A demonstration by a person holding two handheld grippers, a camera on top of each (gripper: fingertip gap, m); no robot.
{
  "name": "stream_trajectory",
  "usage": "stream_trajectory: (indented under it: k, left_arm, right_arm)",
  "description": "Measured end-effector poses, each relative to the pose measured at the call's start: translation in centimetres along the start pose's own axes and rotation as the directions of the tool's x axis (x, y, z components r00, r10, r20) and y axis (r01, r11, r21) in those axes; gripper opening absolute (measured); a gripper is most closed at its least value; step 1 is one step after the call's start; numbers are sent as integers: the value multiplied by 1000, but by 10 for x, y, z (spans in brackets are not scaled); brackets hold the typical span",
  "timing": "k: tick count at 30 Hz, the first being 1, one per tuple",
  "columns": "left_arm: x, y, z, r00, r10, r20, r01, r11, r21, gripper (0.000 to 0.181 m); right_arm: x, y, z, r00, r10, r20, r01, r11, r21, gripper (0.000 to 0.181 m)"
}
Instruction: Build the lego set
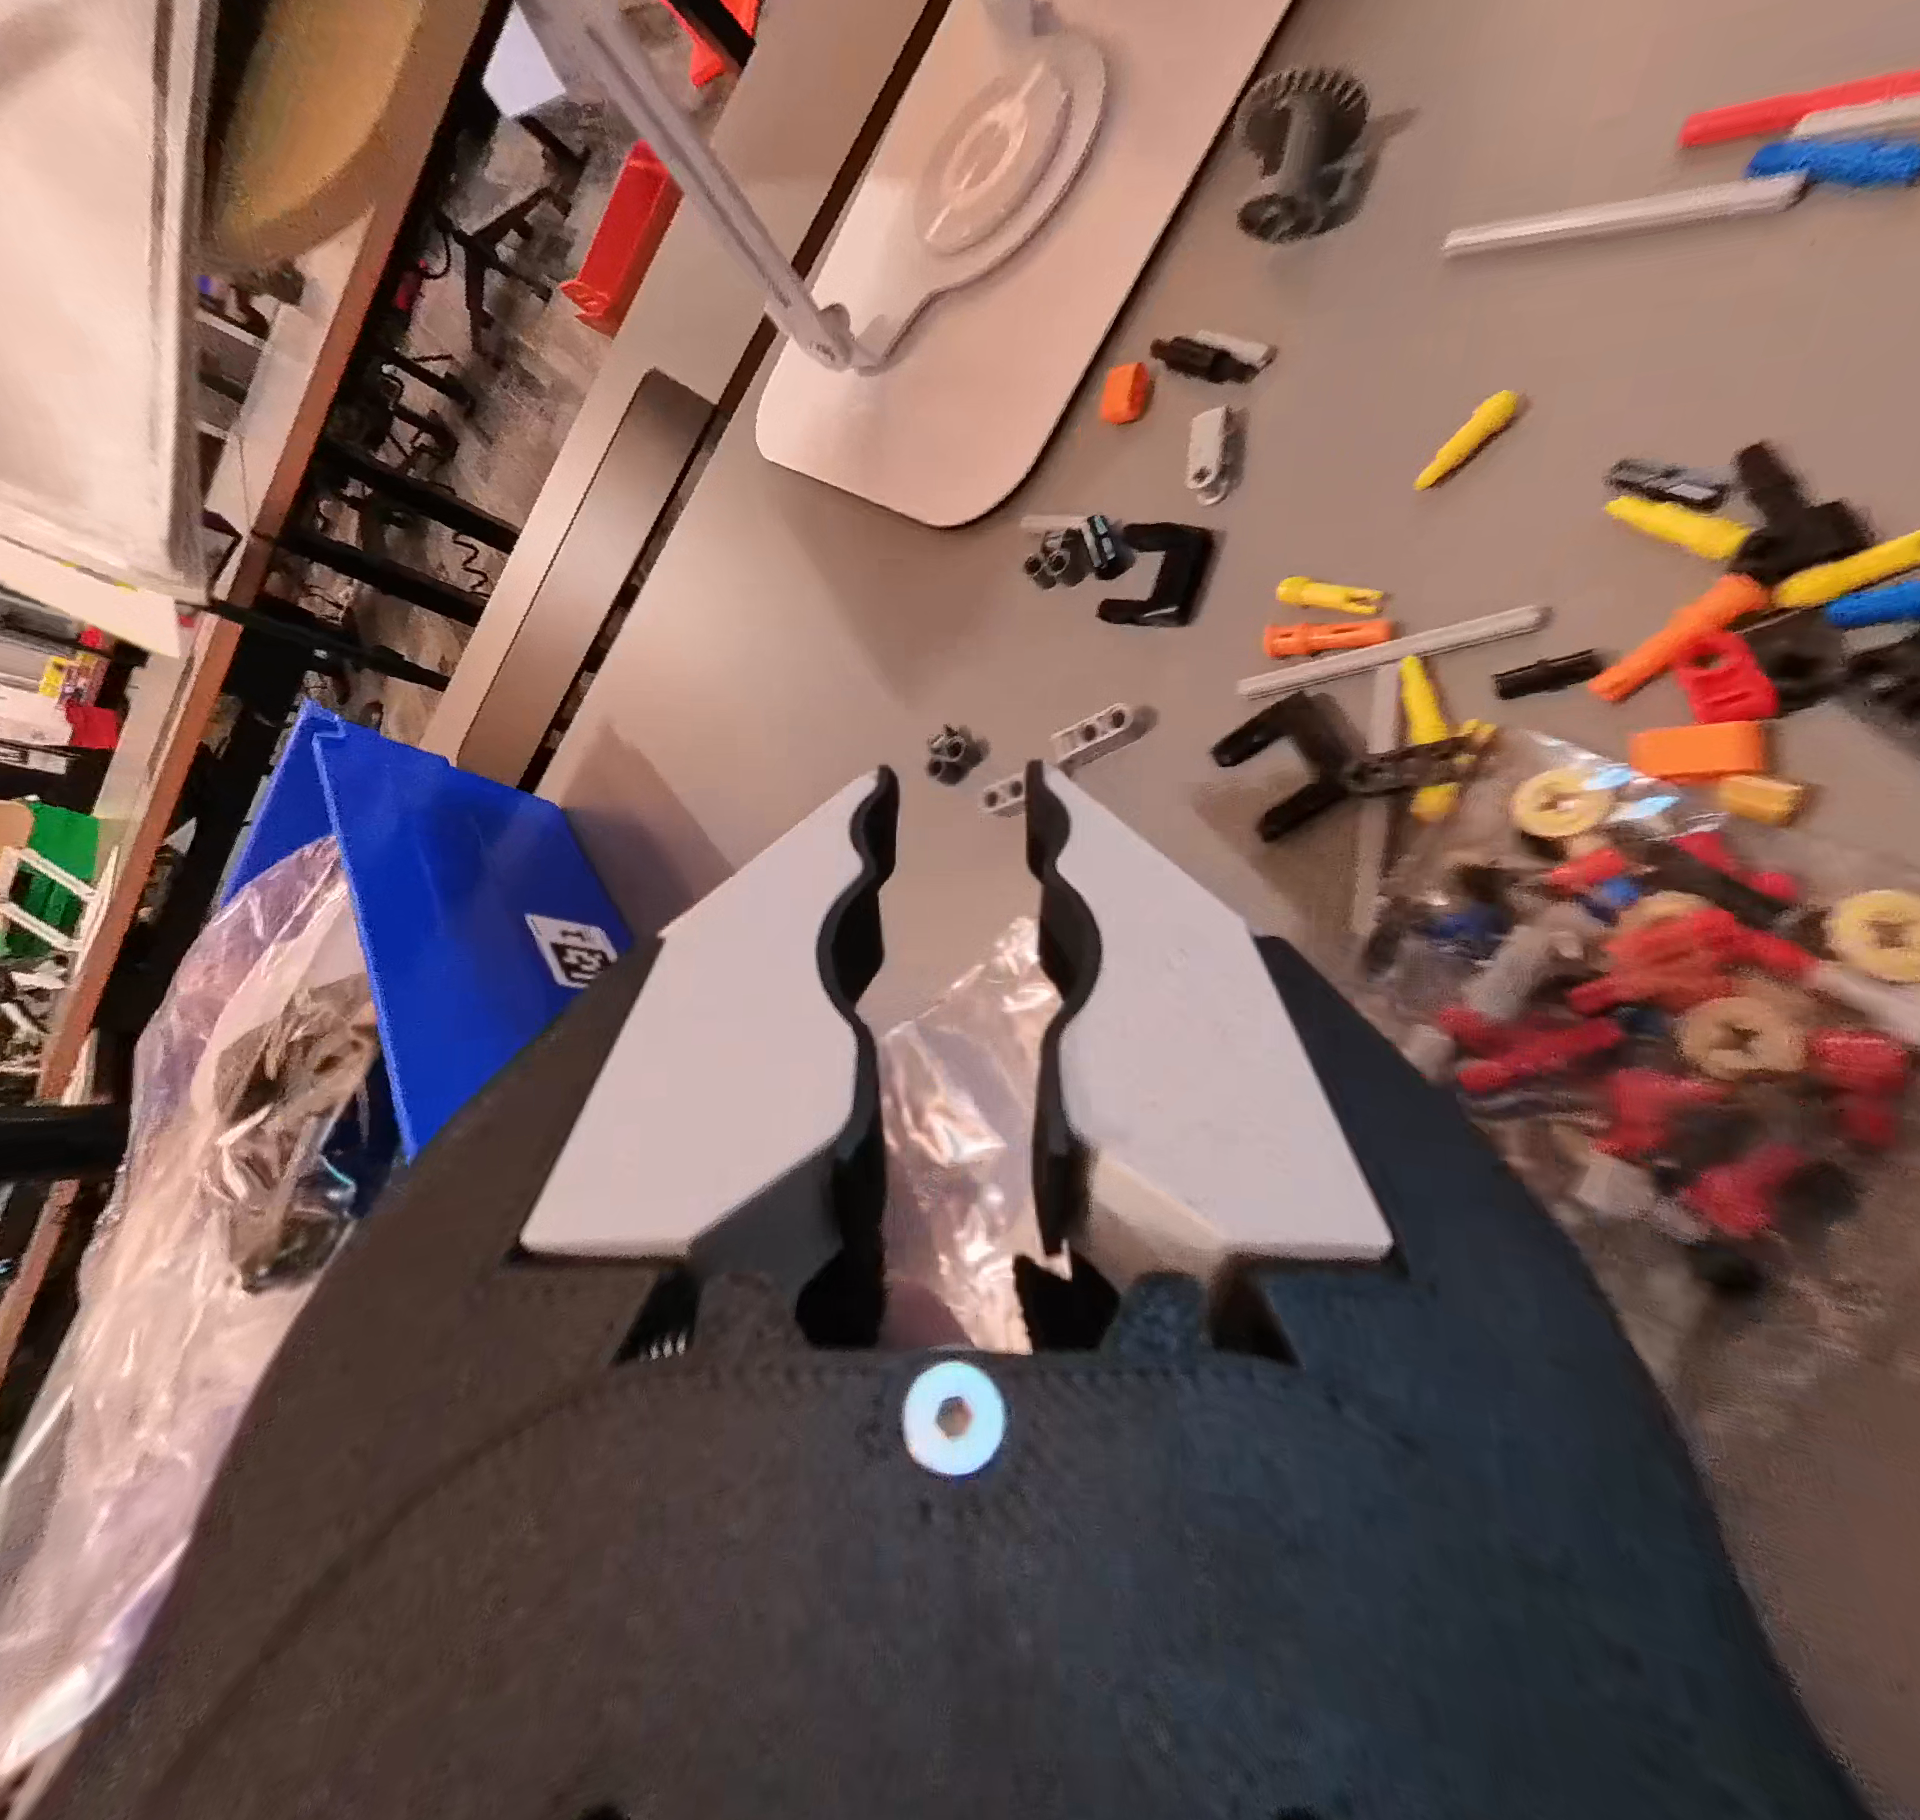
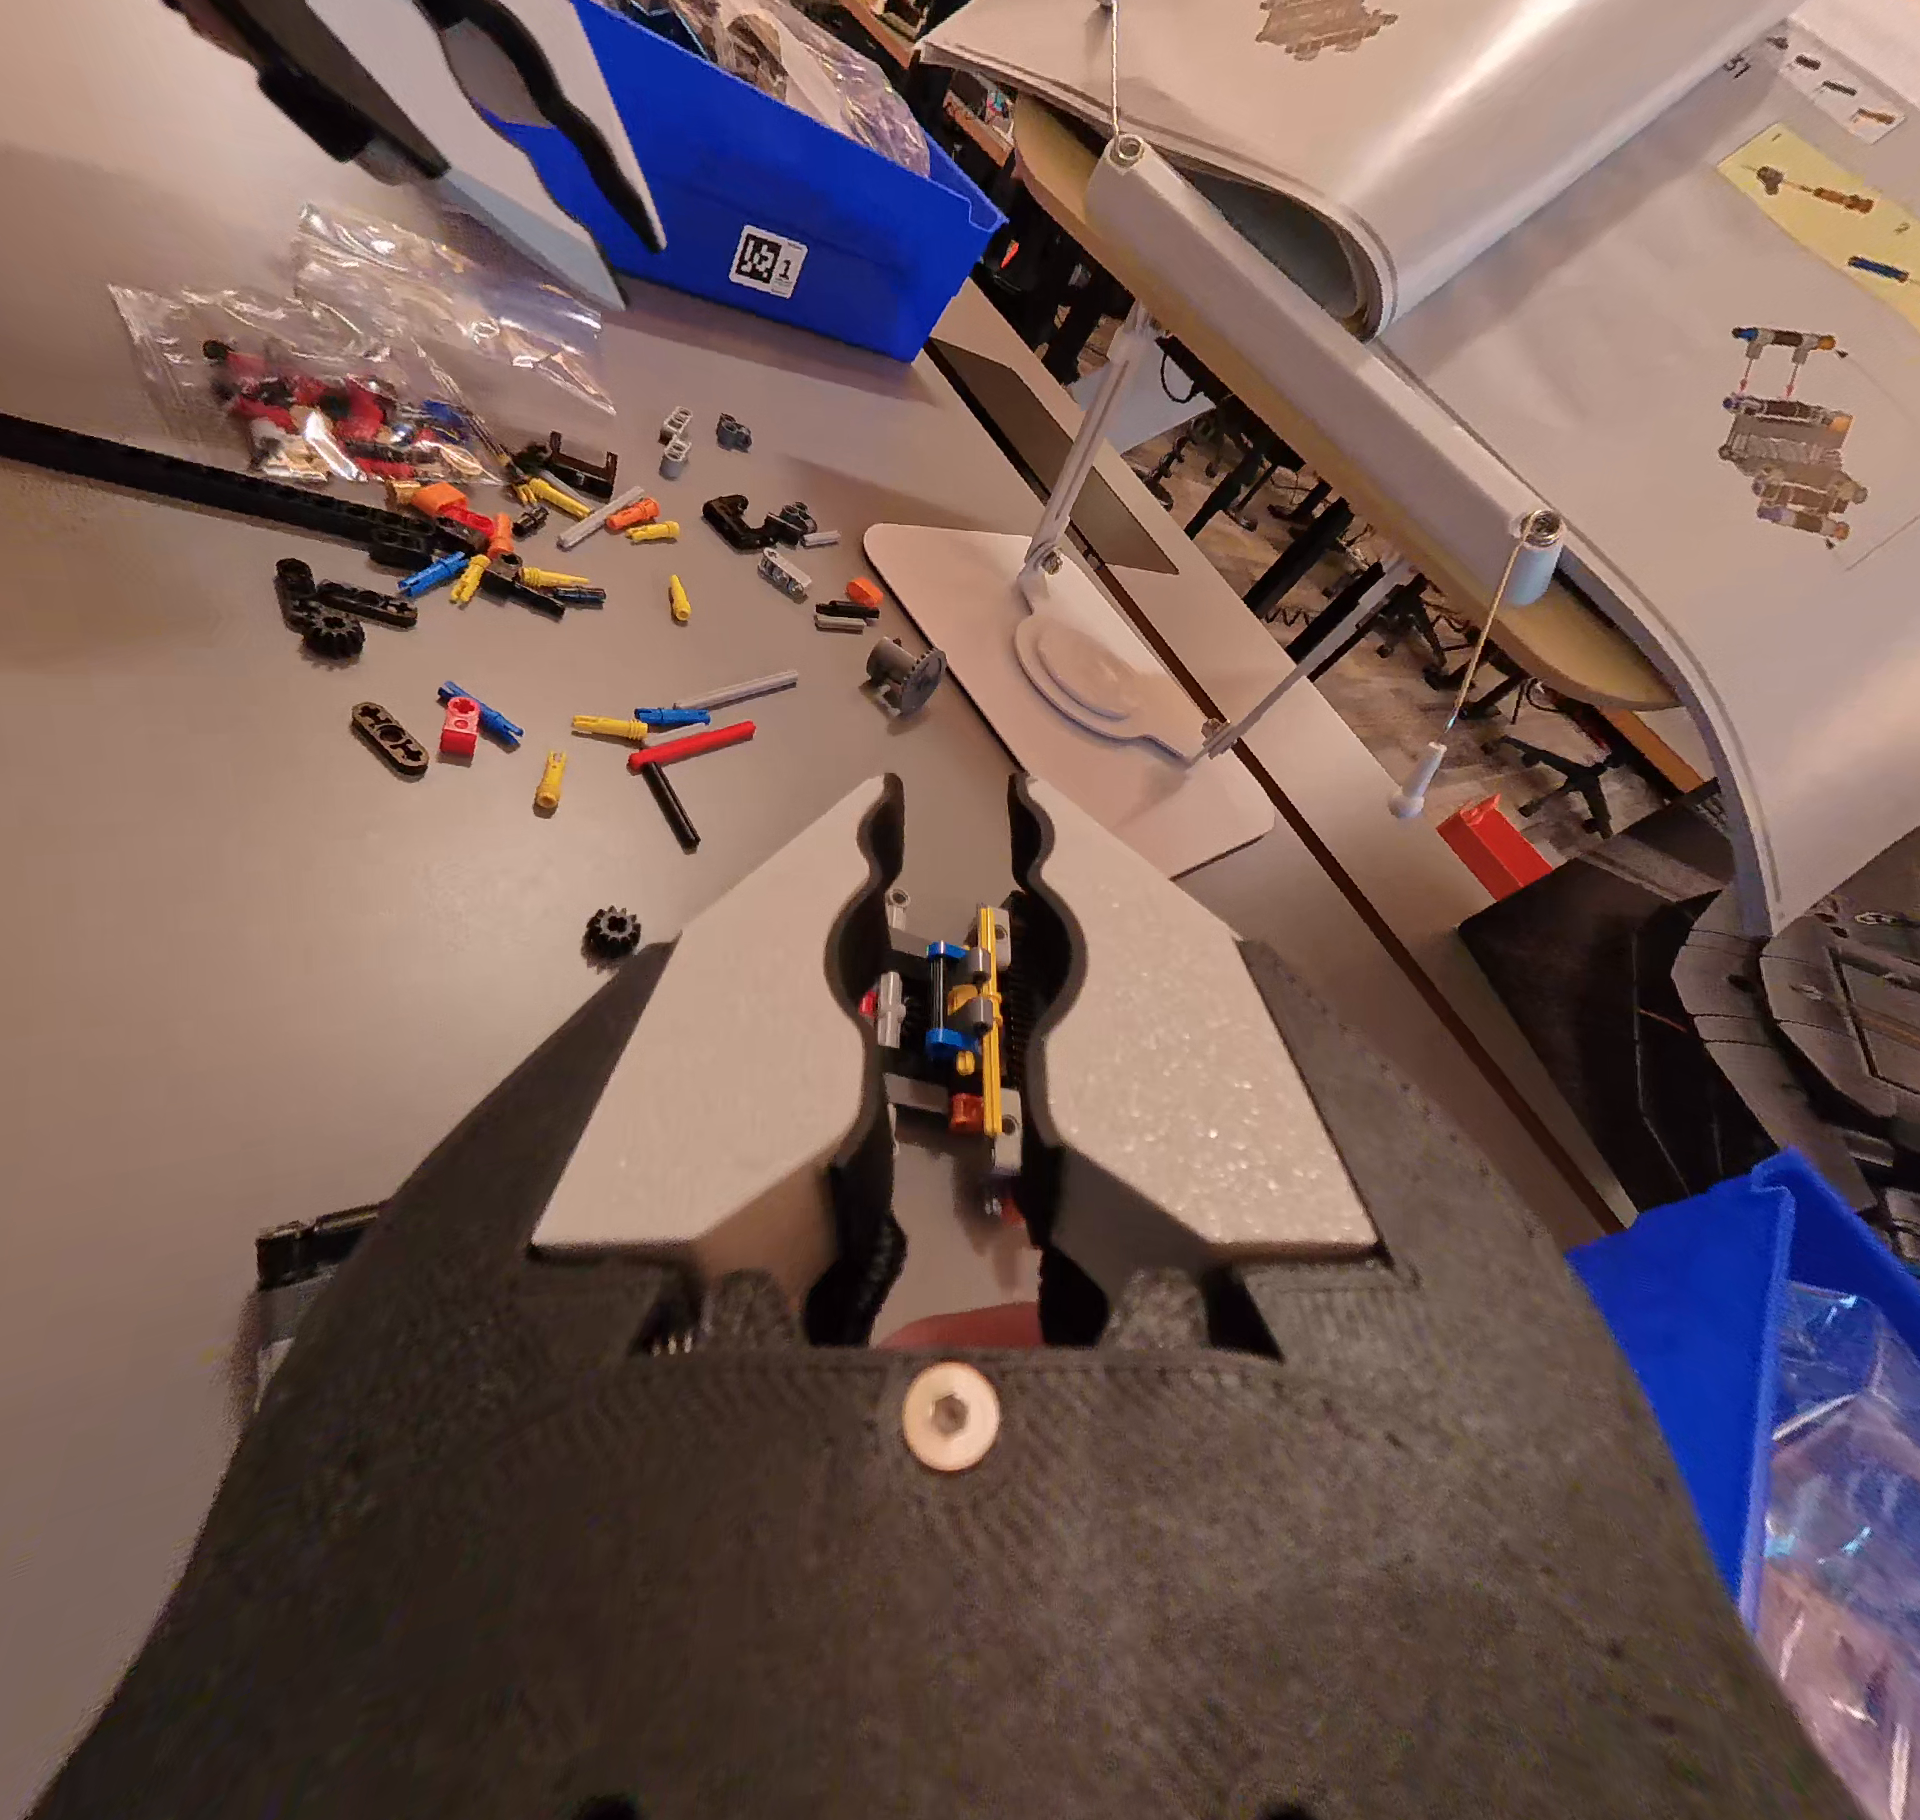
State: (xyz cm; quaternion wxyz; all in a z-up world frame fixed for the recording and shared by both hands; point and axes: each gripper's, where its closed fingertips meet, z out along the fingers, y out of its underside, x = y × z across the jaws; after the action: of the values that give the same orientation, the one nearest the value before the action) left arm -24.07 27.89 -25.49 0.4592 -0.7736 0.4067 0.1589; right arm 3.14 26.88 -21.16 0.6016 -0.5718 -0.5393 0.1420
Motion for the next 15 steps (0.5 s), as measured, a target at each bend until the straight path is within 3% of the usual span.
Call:
stream_trajectory:
  k: [1,8,15]
  left_arm:
    - [-5,3,5,1000,6,2,-6,1000,-14,22]
    - [-16,23,40,995,-19,-100,10,995,-96,19]
    - [3,8,48,980,2,-197,-12,999,-49,17]
  right_arm:
    - [0,1,0,1000,0,0,0,1000,-3,17]
    - [-1,3,1,1000,-25,-2,25,1000,-6,17]
    - [0,9,2,1000,-28,-2,28,999,-25,17]
